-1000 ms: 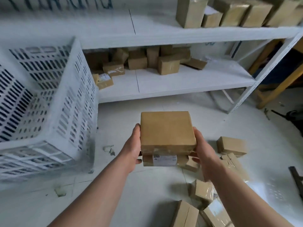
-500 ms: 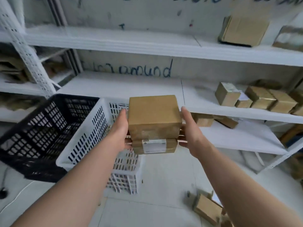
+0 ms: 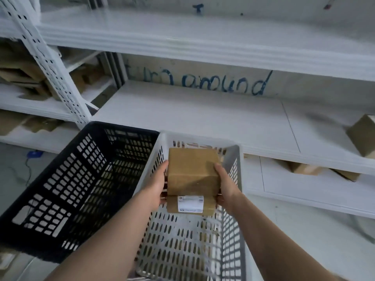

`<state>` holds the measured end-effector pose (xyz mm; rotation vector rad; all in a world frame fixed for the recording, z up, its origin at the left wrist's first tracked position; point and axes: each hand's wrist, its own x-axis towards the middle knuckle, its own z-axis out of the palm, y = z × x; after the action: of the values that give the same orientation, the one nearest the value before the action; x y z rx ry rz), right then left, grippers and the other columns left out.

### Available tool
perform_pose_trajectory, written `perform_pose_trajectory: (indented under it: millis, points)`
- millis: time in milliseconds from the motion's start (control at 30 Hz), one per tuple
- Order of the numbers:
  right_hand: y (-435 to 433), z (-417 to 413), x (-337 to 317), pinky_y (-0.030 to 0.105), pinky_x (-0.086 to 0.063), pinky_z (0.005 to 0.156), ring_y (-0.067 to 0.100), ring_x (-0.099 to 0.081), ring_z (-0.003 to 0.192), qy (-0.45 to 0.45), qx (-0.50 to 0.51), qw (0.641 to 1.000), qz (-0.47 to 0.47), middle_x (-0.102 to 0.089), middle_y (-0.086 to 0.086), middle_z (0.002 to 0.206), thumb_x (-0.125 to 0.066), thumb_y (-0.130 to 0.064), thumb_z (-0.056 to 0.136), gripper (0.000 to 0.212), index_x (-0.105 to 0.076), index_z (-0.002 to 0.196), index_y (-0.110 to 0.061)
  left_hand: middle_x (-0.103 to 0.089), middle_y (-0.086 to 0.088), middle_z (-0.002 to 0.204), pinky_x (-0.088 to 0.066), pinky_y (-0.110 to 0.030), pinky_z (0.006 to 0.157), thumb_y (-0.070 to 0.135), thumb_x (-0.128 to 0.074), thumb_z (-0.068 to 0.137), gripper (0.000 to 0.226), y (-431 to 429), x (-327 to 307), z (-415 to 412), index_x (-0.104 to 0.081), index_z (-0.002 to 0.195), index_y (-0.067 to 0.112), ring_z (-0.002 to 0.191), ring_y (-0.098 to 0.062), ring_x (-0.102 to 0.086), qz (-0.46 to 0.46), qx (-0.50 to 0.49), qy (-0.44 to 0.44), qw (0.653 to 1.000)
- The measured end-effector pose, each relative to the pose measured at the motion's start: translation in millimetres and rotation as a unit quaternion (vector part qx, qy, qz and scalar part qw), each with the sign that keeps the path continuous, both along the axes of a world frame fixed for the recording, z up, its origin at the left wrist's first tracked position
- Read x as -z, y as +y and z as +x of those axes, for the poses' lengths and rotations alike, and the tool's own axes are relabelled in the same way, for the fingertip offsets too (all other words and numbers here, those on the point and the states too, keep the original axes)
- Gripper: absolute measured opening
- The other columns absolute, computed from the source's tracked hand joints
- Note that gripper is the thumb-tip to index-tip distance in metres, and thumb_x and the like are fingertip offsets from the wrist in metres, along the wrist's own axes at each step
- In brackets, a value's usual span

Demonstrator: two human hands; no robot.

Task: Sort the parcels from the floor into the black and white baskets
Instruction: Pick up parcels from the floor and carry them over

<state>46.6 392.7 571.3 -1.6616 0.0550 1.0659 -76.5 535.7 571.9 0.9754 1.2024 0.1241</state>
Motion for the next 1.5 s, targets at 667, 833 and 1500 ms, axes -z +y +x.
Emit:
perform_pose_trajectory:
  millis: [667, 833, 1500]
  points:
    - [85, 60, 136, 0.033, -0.037, 0.090, 0.019, -0.056, 0.110, 0.085, -0.001, 0.996, -0.030, -0.065, -0.001, 0.118, -0.056, -0.048, 0.085, 0.055, -0.060, 0.129, -0.016, -0.053, -0.011, 0.140, -0.038, -0.048, 0.108, 0.061, -0.044, 0.086, 0.071, 88, 146, 81, -0.047, 0.140, 0.015, 0.125, -0.032, -0.050, -0.043, -0.118, 0.089, 0.988]
    - [76, 59, 96, 0.033, -0.037, 0.099, 0.021, -0.052, 0.114, 0.045, 0.016, 0.998, -0.047, -0.056, 0.005, 0.130, -0.053, -0.030, 0.097, 0.041, -0.054, 0.135, -0.015, -0.049, -0.016, 0.141, -0.041, -0.044, 0.103, 0.036, -0.040, 0.099, 0.050, 69, 95, 83, -0.046, 0.138, 0.005, 0.122, -0.036, -0.049, 0.064, -0.059, 0.146, 0.985]
    - [-169, 21, -27, 0.036, -0.048, 0.099, 0.019, -0.063, 0.102, -0.155, 0.305, 0.940, 0.007, -0.070, 0.005, 0.104, -0.055, -0.010, 0.094, 0.021, -0.068, 0.107, -0.019, -0.061, -0.005, 0.071, -0.043, -0.026, 0.057, 0.009, -0.051, 0.093, 0.023, -168, -43, 125, -0.059, 0.072, 0.014, 0.058, -0.014, -0.053, 0.138, 0.151, -0.092, 0.975]
